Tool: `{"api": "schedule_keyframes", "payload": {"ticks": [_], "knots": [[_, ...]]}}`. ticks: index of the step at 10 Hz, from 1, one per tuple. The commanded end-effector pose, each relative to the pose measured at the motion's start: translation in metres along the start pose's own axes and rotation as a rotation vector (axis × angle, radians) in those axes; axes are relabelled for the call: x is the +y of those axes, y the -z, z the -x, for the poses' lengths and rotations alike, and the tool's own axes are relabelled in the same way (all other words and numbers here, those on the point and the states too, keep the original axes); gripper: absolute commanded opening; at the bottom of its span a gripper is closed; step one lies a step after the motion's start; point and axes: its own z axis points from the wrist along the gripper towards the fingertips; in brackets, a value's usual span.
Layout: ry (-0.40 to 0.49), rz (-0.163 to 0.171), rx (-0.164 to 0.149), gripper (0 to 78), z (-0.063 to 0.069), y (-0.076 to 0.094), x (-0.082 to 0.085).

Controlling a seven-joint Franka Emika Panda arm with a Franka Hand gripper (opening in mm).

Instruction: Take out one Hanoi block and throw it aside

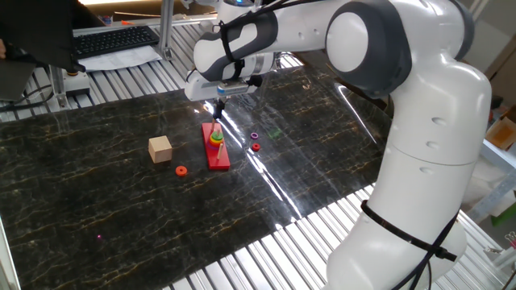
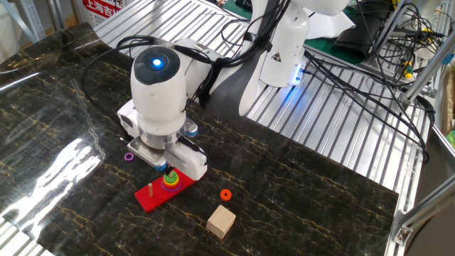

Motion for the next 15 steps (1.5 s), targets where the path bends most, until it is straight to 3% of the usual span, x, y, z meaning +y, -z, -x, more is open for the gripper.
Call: {"api": "schedule_keyframes", "payload": {"ticks": [1, 3, 4, 15], "knots": [[-0.031, 0.000, -0.027, 0.0, -0.0002, -0.0104, 0.0036], [-0.022, 0.001, -0.024, 0.0, -0.0005, -0.0113, 0.0035], [-0.021, 0.001, -0.023, 77.4, -0.0005, -0.0113, 0.0035], [-0.021, 0.001, -0.023, 77.4, -0.0005, -0.0113, 0.0035]]}}
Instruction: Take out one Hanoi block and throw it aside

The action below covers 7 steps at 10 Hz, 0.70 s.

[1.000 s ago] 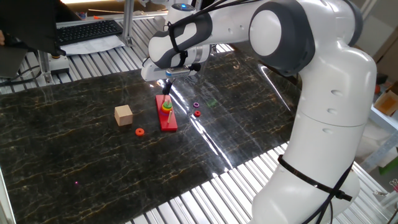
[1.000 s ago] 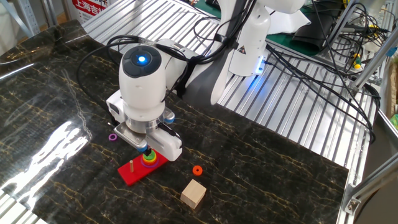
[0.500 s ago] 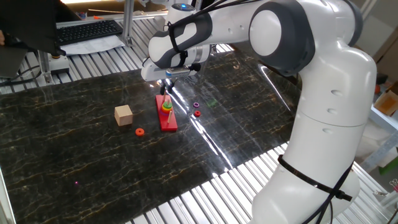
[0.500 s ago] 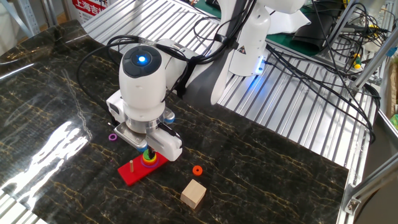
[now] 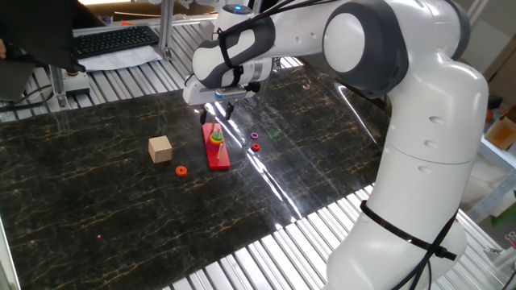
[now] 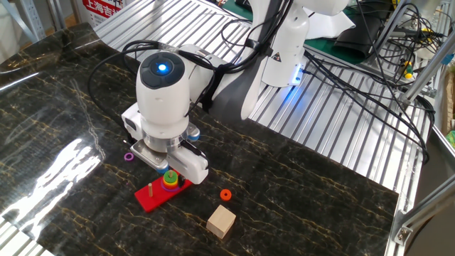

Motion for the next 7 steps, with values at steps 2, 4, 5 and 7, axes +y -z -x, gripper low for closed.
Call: {"api": "schedule_keyframes", "payload": {"ticks": [2, 4, 5, 7], "knots": [[0.006, 0.001, -0.006, 77.4, 0.0002, -0.0005, 0.0003], [0.002, 0.003, 0.017, 77.4, 0.0002, -0.0005, 0.0003], [0.002, 0.003, 0.017, 77.4, 0.0002, -0.0005, 0.0003], [0.008, 0.013, 0.019, 77.4, 0.0002, -0.0005, 0.0003]]}}
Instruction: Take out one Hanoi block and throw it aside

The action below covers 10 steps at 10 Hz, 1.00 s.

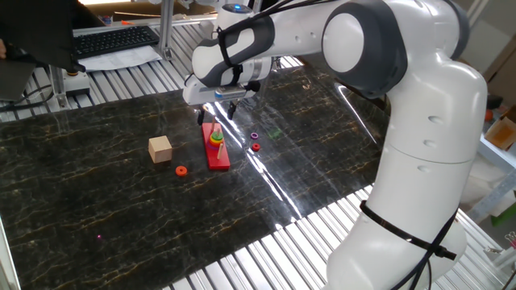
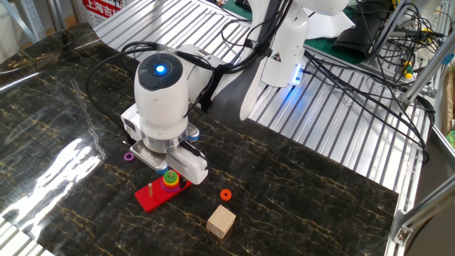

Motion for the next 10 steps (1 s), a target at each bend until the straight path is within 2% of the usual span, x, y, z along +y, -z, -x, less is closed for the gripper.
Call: {"api": "schedule_keyframes", "payload": {"ticks": [1, 3, 5, 7, 8, 10], "knots": [[-0.002, 0.007, 0.016, 77.4, 0.001, 0.001, 0.000], [-0.022, -0.002, 0.043, 77.4, 0.001, 0.001, 0.000], [-0.039, -0.007, 0.045, 77.4, 0.000, 0.001, 0.000], [-0.047, -0.007, 0.047, 77.4, -0.002, -0.007, 0.000], [-0.045, -0.009, 0.050, 77.4, -0.002, -0.017, -0.001], [-0.042, -0.016, 0.064, 77.4, -0.003, -0.022, -0.001]]}}
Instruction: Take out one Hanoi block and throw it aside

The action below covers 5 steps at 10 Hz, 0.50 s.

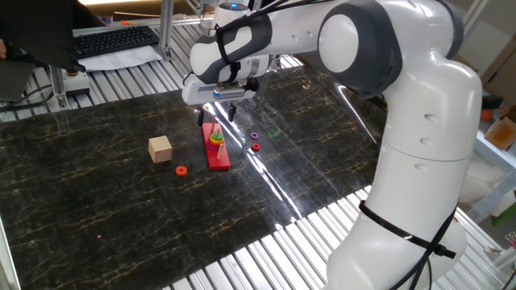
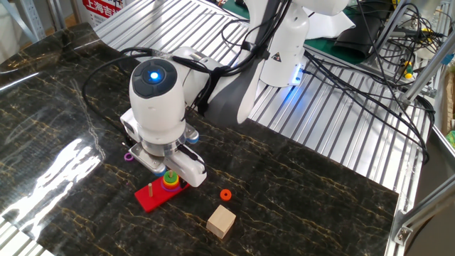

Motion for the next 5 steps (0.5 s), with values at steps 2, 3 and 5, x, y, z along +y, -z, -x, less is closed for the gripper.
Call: {"api": "schedule_keyframes", "payload": {"ticks": [2, 3, 5], "knots": [[-0.001, -0.012, 0.014, 77.4, -0.0007, -0.0268, -0.0021], [0.002, -0.010, 0.013, 77.4, -0.0009, -0.0300, -0.0025], [0.001, -0.010, 0.009, 77.4, -0.0009, -0.0308, -0.0026]]}}
